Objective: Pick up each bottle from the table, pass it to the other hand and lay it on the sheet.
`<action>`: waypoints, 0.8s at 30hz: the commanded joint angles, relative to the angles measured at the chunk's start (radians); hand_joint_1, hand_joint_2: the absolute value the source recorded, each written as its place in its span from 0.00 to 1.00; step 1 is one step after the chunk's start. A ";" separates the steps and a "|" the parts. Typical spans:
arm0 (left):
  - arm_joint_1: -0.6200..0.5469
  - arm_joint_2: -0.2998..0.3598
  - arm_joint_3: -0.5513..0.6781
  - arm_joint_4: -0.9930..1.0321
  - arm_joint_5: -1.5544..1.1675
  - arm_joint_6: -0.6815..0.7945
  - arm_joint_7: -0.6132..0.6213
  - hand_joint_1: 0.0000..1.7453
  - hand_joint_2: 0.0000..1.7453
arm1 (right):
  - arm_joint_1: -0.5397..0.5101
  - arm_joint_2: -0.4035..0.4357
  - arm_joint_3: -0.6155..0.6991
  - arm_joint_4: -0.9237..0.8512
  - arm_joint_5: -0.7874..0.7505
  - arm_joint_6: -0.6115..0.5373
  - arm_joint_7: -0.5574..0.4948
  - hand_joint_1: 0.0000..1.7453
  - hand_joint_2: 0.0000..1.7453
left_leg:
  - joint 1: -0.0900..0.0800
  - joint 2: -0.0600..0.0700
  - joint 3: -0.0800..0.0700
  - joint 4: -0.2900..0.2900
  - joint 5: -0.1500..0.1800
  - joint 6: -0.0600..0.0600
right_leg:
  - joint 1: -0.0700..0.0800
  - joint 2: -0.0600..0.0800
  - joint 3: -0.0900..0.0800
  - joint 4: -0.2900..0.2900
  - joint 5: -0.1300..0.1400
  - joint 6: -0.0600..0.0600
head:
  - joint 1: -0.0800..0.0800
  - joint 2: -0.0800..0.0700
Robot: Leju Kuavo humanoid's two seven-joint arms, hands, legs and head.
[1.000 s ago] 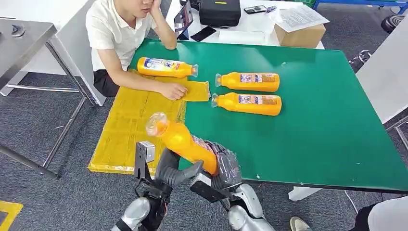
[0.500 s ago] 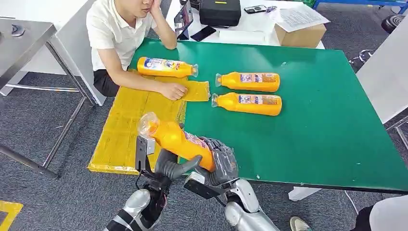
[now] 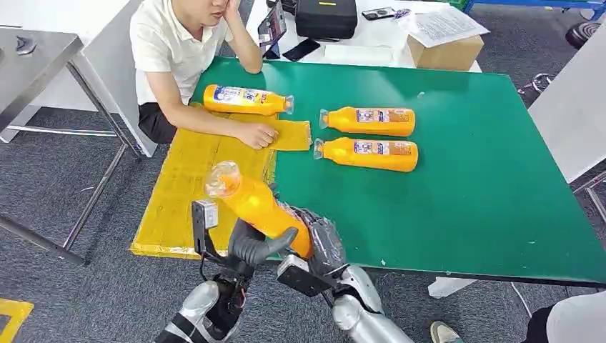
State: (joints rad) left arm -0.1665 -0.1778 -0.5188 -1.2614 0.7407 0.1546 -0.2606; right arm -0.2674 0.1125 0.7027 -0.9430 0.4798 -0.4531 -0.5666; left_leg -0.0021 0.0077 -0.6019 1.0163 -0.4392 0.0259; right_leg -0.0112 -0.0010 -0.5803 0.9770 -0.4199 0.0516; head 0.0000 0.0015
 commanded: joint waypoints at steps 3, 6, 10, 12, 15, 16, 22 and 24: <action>0.000 -0.048 -0.031 -0.204 0.175 -0.183 -0.005 1.00 1.00 | 0.054 0.025 0.067 0.000 -0.103 0.105 -0.132 0.00 1.00 | 0.001 -0.004 0.000 0.001 -0.001 -0.001 | 0.001 -0.003 0.001 0.001 -0.002 -0.001 | 0.000 0.000; 0.011 -0.054 -0.033 -0.234 0.189 -0.198 -0.018 1.00 1.00 | 0.052 0.032 0.068 0.008 -0.111 0.120 -0.132 0.00 1.00 | 0.002 -0.005 0.001 0.002 -0.002 -0.002 | 0.002 -0.005 0.003 0.002 -0.003 -0.002 | 0.000 0.000; 0.010 -0.050 -0.042 -0.239 0.183 -0.206 -0.026 1.00 1.00 | 0.051 0.032 0.075 0.004 -0.108 0.114 -0.132 0.00 1.00 | 0.002 -0.004 0.001 0.001 -0.001 -0.001 | 0.001 -0.004 0.002 0.001 -0.002 -0.002 | 0.000 0.000; 0.007 -0.048 -0.047 -0.235 0.178 -0.211 -0.033 1.00 1.00 | 0.043 0.030 0.080 0.005 -0.115 0.108 -0.132 0.00 1.00 | 0.002 -0.005 0.001 0.001 -0.001 -0.001 | 0.001 -0.006 0.003 0.001 -0.003 -0.002 | 0.000 0.000; -0.001 -0.045 -0.057 -0.228 0.139 -0.214 -0.064 1.00 1.00 | 0.037 0.026 0.077 -0.003 -0.120 0.107 -0.132 0.00 0.00 | 0.002 -0.004 0.001 0.001 -0.001 -0.001 | 0.002 -0.005 0.002 0.001 -0.002 -0.002 | 0.000 0.000; -0.003 -0.042 -0.056 -0.225 0.118 -0.199 -0.074 1.00 1.00 | 0.038 0.027 0.074 -0.003 -0.121 0.107 -0.132 0.00 0.00 | 0.001 -0.003 0.000 0.001 0.000 -0.001 | 0.001 -0.004 0.001 0.000 -0.001 -0.001 | 0.000 0.000; -0.049 -0.017 -0.057 -0.160 -0.078 -0.038 -0.140 1.00 1.00 | 0.059 0.020 0.056 -0.001 -0.106 0.086 -0.132 0.00 0.00 | 0.001 -0.005 0.002 0.000 0.000 -0.001 | 0.001 -0.006 0.003 -0.001 -0.002 -0.002 | 0.000 0.000; -0.049 -0.017 -0.057 -0.160 -0.078 -0.038 -0.140 1.00 1.00 | 0.059 0.020 0.056 -0.001 -0.106 0.086 -0.132 0.00 0.00 | 0.001 -0.005 0.002 0.000 0.000 -0.002 | 0.000 -0.005 0.003 0.000 -0.002 -0.002 | 0.000 0.000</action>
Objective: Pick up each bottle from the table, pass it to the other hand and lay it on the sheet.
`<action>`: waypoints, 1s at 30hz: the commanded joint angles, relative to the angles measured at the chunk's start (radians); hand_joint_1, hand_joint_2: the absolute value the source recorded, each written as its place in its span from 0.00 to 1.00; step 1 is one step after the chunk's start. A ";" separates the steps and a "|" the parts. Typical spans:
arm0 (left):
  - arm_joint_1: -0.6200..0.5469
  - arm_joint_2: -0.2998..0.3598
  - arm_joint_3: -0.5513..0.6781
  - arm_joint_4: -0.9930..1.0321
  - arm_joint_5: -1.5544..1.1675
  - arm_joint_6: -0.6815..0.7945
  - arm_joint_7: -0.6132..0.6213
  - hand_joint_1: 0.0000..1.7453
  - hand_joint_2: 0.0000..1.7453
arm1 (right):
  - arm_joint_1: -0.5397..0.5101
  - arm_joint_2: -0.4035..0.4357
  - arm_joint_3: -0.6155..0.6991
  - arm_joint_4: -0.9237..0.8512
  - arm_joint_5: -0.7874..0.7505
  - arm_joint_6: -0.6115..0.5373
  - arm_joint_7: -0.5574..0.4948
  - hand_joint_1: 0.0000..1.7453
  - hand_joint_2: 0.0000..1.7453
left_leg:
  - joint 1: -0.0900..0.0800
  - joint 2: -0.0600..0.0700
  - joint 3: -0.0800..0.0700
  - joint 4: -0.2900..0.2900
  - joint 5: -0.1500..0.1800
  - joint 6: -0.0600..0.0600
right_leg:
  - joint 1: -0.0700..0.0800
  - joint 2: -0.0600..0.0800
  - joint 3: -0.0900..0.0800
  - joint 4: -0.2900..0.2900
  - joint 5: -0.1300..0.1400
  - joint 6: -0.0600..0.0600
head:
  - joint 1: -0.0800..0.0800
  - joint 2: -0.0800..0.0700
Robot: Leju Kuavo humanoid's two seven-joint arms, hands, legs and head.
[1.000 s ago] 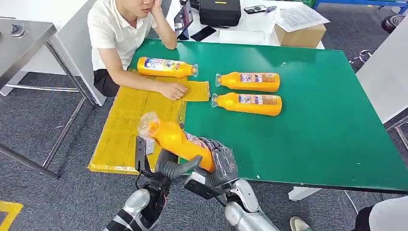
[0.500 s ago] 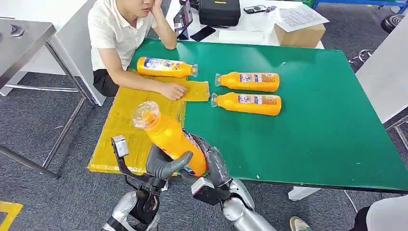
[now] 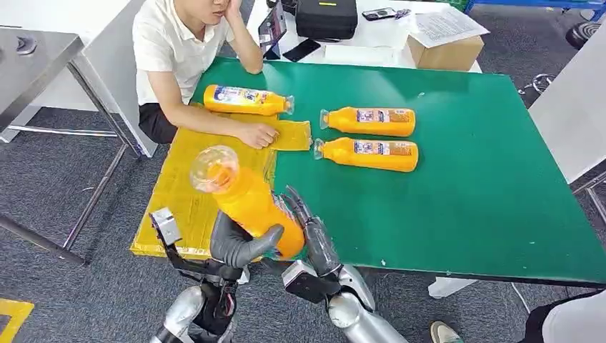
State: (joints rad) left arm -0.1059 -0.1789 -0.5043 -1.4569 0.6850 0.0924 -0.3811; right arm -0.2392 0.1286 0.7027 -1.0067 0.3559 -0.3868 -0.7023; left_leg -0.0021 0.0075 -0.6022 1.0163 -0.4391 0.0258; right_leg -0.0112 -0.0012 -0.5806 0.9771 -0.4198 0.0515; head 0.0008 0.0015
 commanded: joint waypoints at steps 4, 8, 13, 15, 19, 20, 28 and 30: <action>-0.110 -0.016 -0.072 0.035 -0.022 0.024 -0.019 1.00 1.00 | 0.031 0.004 0.056 0.062 0.018 0.020 0.004 0.00 0.00 | 0.001 -0.003 0.001 0.000 0.000 -0.001 | 0.001 -0.004 0.001 -0.001 -0.001 -0.001 | 0.000 0.000; -0.110 -0.016 -0.072 0.035 -0.022 0.024 -0.019 1.00 1.00 | 0.031 0.004 0.056 0.062 0.018 0.020 0.004 0.00 0.00 | 0.001 -0.004 0.002 0.000 -0.001 -0.002 | 0.001 -0.004 0.003 0.000 -0.002 -0.002 | 0.000 0.000; -0.136 0.006 -0.065 0.076 -0.141 0.192 -0.014 1.00 1.00 | 0.046 0.007 0.034 0.063 0.026 -0.028 0.004 0.00 0.00 | 0.001 -0.005 0.003 0.000 -0.001 -0.002 | 0.001 -0.005 0.004 0.000 -0.002 -0.002 | -0.001 0.000; -0.220 0.051 -0.053 0.231 -0.334 0.385 -0.060 1.00 1.00 | 0.087 0.011 -0.026 0.044 0.035 -0.190 0.004 0.00 0.00 | 0.001 -0.005 0.003 -0.001 0.000 -0.001 | 0.001 -0.005 0.004 -0.001 -0.001 -0.001 | -0.001 0.000; -0.266 0.082 0.063 0.341 -0.425 0.430 -0.103 1.00 1.00 | 0.170 0.043 -0.252 -0.144 0.088 -0.311 0.004 0.00 0.00 | 0.000 -0.006 0.003 -0.002 0.001 -0.001 | 0.000 -0.005 0.004 -0.001 -0.001 -0.002 | 0.000 0.000; -0.269 0.099 0.075 0.341 -0.500 0.475 -0.101 1.00 1.00 | 0.211 0.076 -0.354 -0.244 0.125 -0.311 0.004 0.00 0.00 | 0.001 -0.004 0.004 -0.002 0.001 -0.002 | 0.000 -0.003 0.005 -0.001 -0.001 -0.002 | 0.000 0.000; -0.418 0.162 0.052 0.594 -1.211 0.525 0.196 1.00 1.00 | 0.270 0.157 -0.645 -0.679 0.085 -0.311 0.004 0.00 0.00 | 0.000 -0.007 0.001 0.001 0.001 -0.002 | 0.000 -0.006 0.002 0.004 -0.002 -0.002 | 0.000 0.000; -0.419 0.127 0.072 0.586 -1.213 0.449 0.195 1.00 1.00 | 0.271 0.161 -0.662 -0.702 0.075 -0.311 0.004 0.00 0.00 | 0.000 -0.007 -0.001 0.000 0.002 -0.002 | 0.000 -0.005 0.000 0.003 -0.001 -0.001 | 0.000 0.000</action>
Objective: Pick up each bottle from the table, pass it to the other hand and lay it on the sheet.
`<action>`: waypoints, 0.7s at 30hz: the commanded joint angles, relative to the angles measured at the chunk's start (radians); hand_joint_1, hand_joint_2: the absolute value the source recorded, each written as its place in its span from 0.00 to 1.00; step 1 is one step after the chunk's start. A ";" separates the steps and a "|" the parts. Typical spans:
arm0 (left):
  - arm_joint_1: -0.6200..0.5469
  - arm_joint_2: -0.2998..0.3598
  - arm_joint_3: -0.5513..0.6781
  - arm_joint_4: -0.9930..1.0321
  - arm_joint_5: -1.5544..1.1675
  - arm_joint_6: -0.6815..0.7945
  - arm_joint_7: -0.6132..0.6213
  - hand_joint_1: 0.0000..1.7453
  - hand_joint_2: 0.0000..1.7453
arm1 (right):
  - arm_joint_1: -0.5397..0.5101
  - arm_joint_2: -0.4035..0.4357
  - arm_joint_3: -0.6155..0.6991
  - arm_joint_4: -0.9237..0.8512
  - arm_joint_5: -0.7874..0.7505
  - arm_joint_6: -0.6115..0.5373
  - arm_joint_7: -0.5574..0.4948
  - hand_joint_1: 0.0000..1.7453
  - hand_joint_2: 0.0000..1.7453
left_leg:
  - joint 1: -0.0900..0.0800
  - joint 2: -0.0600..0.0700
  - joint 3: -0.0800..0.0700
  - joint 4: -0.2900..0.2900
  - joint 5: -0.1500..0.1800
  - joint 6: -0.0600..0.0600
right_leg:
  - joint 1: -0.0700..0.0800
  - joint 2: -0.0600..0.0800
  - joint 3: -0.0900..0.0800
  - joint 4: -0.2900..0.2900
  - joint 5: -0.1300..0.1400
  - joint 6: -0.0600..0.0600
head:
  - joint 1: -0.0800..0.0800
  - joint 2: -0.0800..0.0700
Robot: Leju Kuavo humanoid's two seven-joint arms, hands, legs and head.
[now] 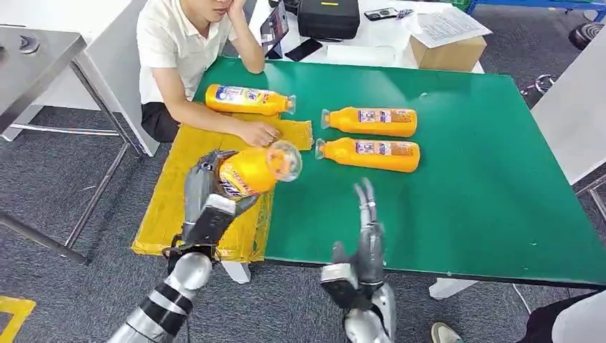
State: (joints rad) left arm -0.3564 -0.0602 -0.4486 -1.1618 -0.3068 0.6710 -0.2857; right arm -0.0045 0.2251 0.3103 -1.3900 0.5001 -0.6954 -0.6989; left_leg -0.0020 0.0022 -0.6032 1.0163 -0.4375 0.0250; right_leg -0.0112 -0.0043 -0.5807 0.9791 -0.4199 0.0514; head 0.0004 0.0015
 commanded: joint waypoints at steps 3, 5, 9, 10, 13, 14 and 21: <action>-0.116 -0.059 0.158 0.168 0.031 -0.285 -0.021 1.00 1.00 | 0.037 0.046 -0.233 -0.291 -0.125 -0.003 0.001 0.00 0.00 | 0.000 -0.004 0.001 0.000 0.000 -0.001 | 0.000 -0.003 0.002 0.001 -0.001 -0.001 | 0.000 0.000; -0.128 -0.019 0.131 0.147 -0.070 -0.207 0.015 1.00 1.00 | 0.033 0.057 -0.223 -0.280 -0.113 -0.003 0.001 0.00 0.00 | 0.000 -0.001 0.001 0.001 -0.001 -0.001 | 0.000 0.000 0.002 0.000 -0.001 -0.001 | 0.000 0.000; -0.188 0.046 0.050 0.235 -0.307 -0.178 0.146 1.00 1.00 | 0.027 0.062 -0.218 -0.274 -0.119 -0.003 0.001 0.00 0.00 | 0.000 0.000 0.002 0.000 0.000 -0.002 | 0.000 0.000 0.002 0.001 -0.001 -0.003 | 0.000 0.000; -0.202 0.059 0.045 0.260 -0.325 -0.189 0.149 1.00 1.00 | 0.023 0.063 -0.220 -0.270 -0.118 -0.003 0.001 0.00 0.00 | -0.001 0.000 0.002 0.000 0.000 -0.001 | -0.001 0.000 0.002 0.001 -0.001 -0.002 | 0.000 0.000; -0.295 0.055 -0.030 0.472 -0.460 -0.387 0.261 0.90 1.00 | 0.008 0.038 -0.194 -0.252 -0.148 -0.003 0.001 0.00 0.00 | 0.000 -0.002 0.002 0.000 0.001 -0.001 | 0.000 -0.001 0.001 0.001 0.000 -0.002 | -0.001 0.000; -0.317 0.033 -0.027 0.543 -0.453 -0.435 0.258 0.95 1.00 | 0.002 0.030 -0.181 -0.246 -0.162 -0.003 0.001 0.00 0.00 | 0.000 -0.002 0.003 0.000 0.001 -0.001 | 0.000 -0.001 0.002 0.000 0.000 -0.002 | 0.000 0.000; -0.346 -0.003 -0.029 0.637 -0.458 -0.468 0.222 1.00 1.00 | -0.004 0.021 -0.161 -0.238 -0.178 -0.003 0.001 0.00 0.00 | 0.001 -0.002 0.002 0.000 0.001 -0.003 | 0.000 -0.001 0.002 0.001 -0.001 -0.002 | 0.000 0.000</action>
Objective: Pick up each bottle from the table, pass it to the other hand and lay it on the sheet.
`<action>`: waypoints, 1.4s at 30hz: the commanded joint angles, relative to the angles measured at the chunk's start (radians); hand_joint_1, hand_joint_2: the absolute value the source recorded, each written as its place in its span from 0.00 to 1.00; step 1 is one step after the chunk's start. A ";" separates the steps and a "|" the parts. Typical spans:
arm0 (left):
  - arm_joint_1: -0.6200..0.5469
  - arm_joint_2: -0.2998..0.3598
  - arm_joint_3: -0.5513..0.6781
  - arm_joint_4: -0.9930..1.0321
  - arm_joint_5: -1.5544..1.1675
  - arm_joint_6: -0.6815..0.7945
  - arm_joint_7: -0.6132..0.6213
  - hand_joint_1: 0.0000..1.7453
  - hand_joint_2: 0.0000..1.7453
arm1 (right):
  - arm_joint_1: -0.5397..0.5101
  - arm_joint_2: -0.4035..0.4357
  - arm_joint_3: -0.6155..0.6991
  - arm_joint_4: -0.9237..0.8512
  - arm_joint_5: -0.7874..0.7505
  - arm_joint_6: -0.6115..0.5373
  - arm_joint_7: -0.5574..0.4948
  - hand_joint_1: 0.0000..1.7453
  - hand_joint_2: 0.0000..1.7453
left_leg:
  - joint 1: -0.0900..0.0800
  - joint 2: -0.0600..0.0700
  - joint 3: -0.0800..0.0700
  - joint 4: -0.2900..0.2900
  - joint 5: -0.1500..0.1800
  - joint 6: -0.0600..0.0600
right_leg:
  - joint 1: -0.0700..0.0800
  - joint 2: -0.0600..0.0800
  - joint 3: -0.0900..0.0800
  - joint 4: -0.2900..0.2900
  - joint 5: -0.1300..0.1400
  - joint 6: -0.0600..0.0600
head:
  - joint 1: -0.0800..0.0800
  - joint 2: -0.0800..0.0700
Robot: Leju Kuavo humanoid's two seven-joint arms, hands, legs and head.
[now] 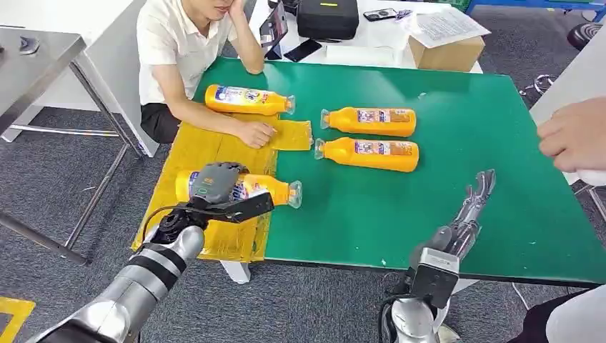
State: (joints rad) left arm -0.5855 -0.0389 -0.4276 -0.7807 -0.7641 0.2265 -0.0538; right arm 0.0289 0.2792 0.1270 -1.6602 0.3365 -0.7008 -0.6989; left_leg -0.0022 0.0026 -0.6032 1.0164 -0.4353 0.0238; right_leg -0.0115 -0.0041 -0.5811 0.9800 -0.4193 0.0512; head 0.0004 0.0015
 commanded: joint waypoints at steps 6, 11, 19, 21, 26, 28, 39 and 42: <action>-0.117 -0.025 -0.050 0.256 -0.001 -0.024 -0.010 1.00 1.00 | -0.037 -0.033 0.022 0.032 -0.015 0.003 0.001 0.00 0.00 | 0.001 -0.001 0.000 0.000 -0.001 -0.001 | 0.001 0.000 0.001 0.000 0.000 -0.001 | 0.000 0.000; -0.121 -0.050 0.007 0.273 0.073 -0.071 -0.050 0.57 1.00 | -0.038 -0.044 0.045 0.045 -0.022 0.003 0.001 0.00 0.00 | 0.001 -0.001 0.002 0.001 -0.001 -0.002 | 0.001 0.000 0.002 0.001 -0.001 -0.002 | 0.000 0.000; -0.190 -0.068 -0.044 0.403 0.047 -0.253 -0.018 0.50 1.00 | -0.055 -0.061 0.080 0.083 -0.046 0.003 0.001 0.00 0.00 | 0.001 0.000 0.003 -0.001 -0.001 -0.002 | 0.001 0.000 0.004 -0.001 0.000 -0.002 | 0.000 0.000; -0.183 -0.075 -0.021 0.405 0.067 -0.218 -0.018 0.00 1.00 | -0.052 -0.058 0.074 0.084 -0.041 0.003 0.001 0.00 0.00 | 0.000 0.000 0.002 -0.001 0.000 -0.001 | 0.001 0.001 0.003 -0.001 0.000 -0.001 | 0.000 0.000; -0.150 -0.103 0.122 0.406 0.257 -0.354 -0.069 0.00 1.00 | -0.051 -0.069 0.086 0.106 -0.054 0.003 0.001 0.00 0.00 | 0.001 -0.001 0.003 -0.001 -0.001 -0.002 | 0.001 0.000 0.004 -0.001 -0.001 -0.002 | 0.000 0.000; -0.149 -0.091 0.139 0.414 0.297 -0.424 -0.073 0.00 1.00 | -0.058 -0.070 0.092 0.118 -0.049 0.003 0.001 0.00 0.00 | 0.001 0.001 0.005 -0.002 -0.001 -0.002 | 0.001 0.002 0.005 -0.001 -0.001 -0.001 | 0.000 0.000; -0.143 -0.084 0.119 0.419 0.339 -0.468 -0.070 0.00 1.00 | -0.069 -0.077 0.100 0.147 -0.037 0.003 0.001 0.00 0.00 | 0.001 0.001 0.008 -0.003 0.000 -0.002 | 0.001 0.002 0.008 -0.003 0.001 -0.002 | 0.000 0.000; -0.126 -0.088 0.119 0.420 0.359 -0.473 -0.078 0.00 1.00 | -0.067 -0.080 0.101 0.155 -0.035 0.003 0.001 0.00 0.00 | 0.000 0.001 0.009 -0.002 0.000 -0.001 | 0.000 0.001 0.009 -0.002 0.000 -0.001 | 0.000 0.000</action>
State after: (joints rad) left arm -0.7401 -0.1221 -0.3033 -0.4482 -0.4177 -0.2380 -0.1297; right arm -0.0007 0.2350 0.2125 -1.5908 0.2937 -0.7004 -0.6989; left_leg -0.0022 0.0014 -0.5982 1.0163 -0.4354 0.0236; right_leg -0.0115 -0.0050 -0.5749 0.9799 -0.4196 0.0513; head 0.0004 0.0015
